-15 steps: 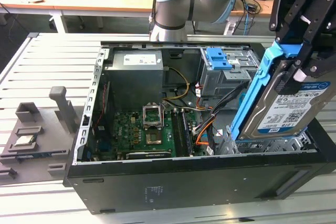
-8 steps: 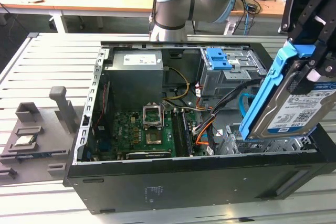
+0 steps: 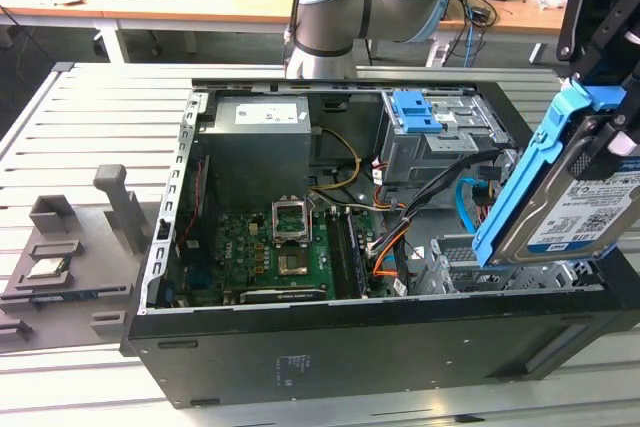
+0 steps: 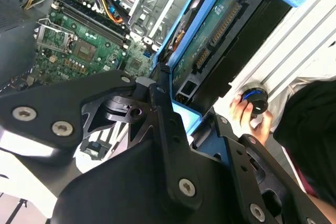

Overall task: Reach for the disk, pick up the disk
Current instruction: 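Pick up the disk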

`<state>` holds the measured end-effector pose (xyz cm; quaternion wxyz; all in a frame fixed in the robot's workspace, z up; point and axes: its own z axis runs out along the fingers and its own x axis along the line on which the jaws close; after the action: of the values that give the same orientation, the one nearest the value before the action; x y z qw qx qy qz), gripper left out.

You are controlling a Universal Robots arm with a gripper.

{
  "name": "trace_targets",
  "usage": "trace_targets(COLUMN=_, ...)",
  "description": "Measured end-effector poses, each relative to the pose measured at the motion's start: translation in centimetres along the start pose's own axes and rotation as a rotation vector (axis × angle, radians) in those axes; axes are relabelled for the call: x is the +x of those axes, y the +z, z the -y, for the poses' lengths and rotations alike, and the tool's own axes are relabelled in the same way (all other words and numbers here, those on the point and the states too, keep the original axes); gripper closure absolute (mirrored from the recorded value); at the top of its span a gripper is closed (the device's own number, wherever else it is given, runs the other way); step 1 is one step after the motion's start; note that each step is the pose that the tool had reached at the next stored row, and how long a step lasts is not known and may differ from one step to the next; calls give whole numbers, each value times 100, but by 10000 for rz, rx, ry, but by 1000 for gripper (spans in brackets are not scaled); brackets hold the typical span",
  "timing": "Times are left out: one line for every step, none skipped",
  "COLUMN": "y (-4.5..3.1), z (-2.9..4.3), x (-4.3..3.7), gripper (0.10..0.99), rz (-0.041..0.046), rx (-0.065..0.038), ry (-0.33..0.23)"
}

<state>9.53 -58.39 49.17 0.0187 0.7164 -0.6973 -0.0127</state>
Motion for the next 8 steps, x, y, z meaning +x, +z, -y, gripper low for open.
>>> trace_targets(y=2, z=6, x=0, gripper=722, rz=-3, rx=0, ry=0)
trace_targets(y=10, z=14, x=0, gripper=722, rz=-6, rx=-1, ry=0)
trace_targets(y=19, z=20, x=0, gripper=722, rz=-9, rx=-1, ry=0)
trace_targets(y=26, z=25, x=0, gripper=722, rz=-12, rx=-1, ry=0)
trace_targets(y=42, z=31, x=0, gripper=722, rz=-17, rx=-1, ry=1)
trace_targets(y=65, z=35, x=1, gripper=722, rz=-21, rx=-1, ry=2)
trace_targets(y=85, z=36, x=1, gripper=722, rz=-22, rx=-1, ry=2)
trace_targets(y=101, z=38, x=0, gripper=722, rz=-22, rx=0, ry=1)
